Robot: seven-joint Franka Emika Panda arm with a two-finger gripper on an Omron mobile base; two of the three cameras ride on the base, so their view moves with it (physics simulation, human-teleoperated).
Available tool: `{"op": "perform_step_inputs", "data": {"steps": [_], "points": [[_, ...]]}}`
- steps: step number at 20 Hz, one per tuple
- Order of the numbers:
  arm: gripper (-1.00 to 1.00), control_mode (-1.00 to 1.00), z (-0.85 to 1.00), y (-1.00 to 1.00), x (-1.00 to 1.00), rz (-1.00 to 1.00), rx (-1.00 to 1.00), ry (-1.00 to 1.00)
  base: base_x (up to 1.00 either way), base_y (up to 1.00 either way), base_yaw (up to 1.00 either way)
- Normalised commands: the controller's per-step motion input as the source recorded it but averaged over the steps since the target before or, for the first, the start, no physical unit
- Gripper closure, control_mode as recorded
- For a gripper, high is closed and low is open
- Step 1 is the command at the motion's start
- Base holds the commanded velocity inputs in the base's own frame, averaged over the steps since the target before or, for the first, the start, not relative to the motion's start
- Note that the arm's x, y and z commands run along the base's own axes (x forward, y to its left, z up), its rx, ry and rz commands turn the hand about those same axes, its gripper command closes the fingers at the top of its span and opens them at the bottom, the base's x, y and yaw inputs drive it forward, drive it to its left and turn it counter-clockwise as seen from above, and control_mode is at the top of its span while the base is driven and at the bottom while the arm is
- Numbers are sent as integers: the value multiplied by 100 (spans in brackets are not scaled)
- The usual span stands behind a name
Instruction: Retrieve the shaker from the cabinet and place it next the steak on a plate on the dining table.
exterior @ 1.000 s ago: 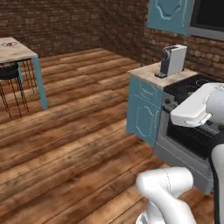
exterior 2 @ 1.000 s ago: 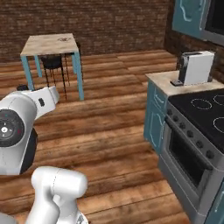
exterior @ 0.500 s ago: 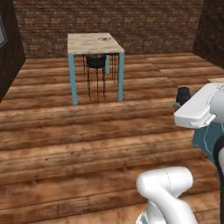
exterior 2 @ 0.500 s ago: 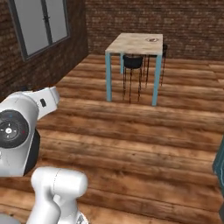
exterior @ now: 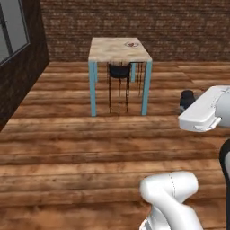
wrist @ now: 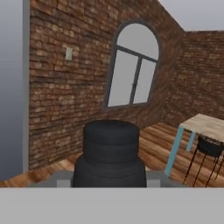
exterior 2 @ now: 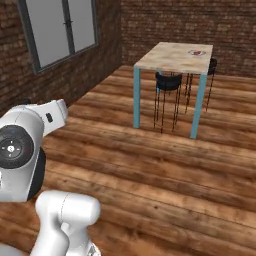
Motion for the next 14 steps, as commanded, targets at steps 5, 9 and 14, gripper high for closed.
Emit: {"op": "perform_step_inputs", "data": {"steps": [5, 9, 14], "points": [[100, 100, 0, 0, 0, 0, 0, 0, 100, -78, 23], [100, 100, 0, 0, 0, 0, 0, 0, 96, -92, 13], [100, 100, 0, 0, 0, 0, 0, 0, 95, -94, 0]]}}
